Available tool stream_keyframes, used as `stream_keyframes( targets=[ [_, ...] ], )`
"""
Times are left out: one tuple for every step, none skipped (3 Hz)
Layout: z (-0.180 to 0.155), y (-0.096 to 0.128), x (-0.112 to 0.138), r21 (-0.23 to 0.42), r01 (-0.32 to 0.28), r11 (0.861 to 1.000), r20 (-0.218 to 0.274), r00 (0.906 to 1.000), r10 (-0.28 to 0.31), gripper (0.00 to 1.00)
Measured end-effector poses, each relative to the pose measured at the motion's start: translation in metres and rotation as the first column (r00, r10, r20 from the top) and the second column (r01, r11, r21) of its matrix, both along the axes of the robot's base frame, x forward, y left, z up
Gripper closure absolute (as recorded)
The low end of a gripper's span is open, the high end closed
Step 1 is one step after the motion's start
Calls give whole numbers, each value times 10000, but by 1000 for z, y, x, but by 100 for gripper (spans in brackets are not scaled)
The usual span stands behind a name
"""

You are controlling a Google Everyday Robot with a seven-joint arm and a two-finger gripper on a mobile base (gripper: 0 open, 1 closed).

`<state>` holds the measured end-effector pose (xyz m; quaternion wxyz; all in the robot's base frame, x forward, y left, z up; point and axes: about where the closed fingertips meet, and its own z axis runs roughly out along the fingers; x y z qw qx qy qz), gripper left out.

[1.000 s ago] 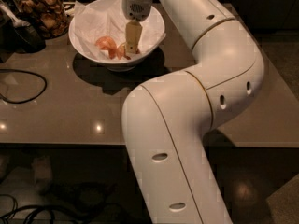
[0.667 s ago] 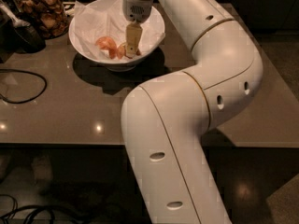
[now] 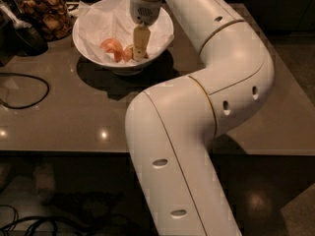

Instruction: Pick apple from white bowl

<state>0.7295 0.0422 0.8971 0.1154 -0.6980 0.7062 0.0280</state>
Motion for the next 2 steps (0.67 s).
stream_keyframes(
  targets=[
    [1,2,1,-48,-30,10000,29,10000,30,29],
    [3,5,3,-168,-100,9998,131,9999,102,29]
  ],
)
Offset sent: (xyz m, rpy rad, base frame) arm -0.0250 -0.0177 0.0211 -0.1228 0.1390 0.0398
